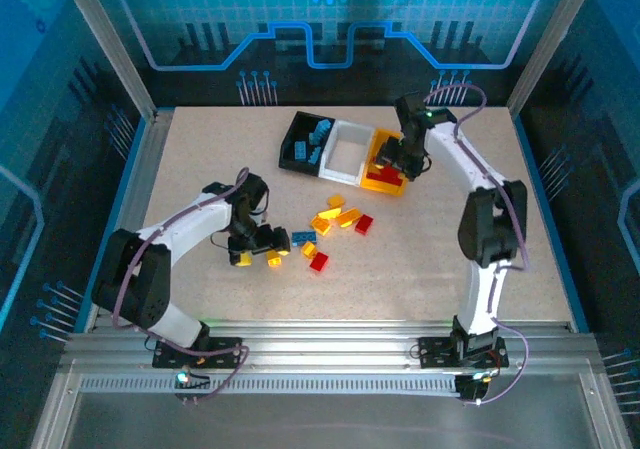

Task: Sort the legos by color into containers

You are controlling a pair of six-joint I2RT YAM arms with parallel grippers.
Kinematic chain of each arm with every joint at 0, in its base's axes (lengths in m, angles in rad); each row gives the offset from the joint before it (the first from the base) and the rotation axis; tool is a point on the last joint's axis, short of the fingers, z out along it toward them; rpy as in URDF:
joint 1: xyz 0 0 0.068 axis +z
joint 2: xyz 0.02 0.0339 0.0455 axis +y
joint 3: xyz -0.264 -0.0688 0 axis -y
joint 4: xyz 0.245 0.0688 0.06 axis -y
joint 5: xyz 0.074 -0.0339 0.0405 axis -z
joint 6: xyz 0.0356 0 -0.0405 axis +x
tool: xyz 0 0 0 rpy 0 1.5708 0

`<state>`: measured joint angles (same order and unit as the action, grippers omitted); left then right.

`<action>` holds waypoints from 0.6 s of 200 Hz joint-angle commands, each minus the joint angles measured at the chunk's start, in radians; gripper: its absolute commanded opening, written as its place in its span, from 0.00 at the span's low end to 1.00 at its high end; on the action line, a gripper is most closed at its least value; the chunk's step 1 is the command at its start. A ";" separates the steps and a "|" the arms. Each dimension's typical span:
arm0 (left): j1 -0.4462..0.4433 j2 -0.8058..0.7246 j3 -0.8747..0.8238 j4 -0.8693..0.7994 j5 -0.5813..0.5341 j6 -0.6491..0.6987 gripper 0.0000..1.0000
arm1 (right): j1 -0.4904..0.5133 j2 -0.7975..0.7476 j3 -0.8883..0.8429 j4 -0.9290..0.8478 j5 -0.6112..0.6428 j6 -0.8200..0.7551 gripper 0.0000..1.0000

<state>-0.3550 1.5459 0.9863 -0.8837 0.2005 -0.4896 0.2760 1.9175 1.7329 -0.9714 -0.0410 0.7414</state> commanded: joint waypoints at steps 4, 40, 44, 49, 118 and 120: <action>-0.031 0.048 0.014 -0.003 -0.047 0.014 0.89 | 0.085 -0.172 -0.184 0.055 -0.036 0.004 0.59; -0.046 0.115 0.037 0.007 -0.097 0.016 0.86 | 0.168 -0.347 -0.432 0.129 -0.084 0.073 0.60; -0.047 0.122 0.042 0.007 -0.102 0.018 0.85 | 0.176 -0.363 -0.449 0.134 -0.087 0.081 0.60; -0.045 0.132 0.049 0.006 -0.108 0.020 0.85 | 0.186 -0.381 -0.470 0.138 -0.089 0.087 0.60; -0.052 0.241 0.128 0.006 -0.122 0.031 0.71 | 0.261 -0.498 -0.593 0.150 -0.083 0.134 0.60; -0.054 0.242 0.129 0.006 -0.121 0.031 0.71 | 0.260 -0.497 -0.594 0.149 -0.082 0.132 0.60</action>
<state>-0.3958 1.7645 1.0866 -0.8677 0.0898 -0.4690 0.5259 1.4487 1.1603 -0.8356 -0.1165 0.8459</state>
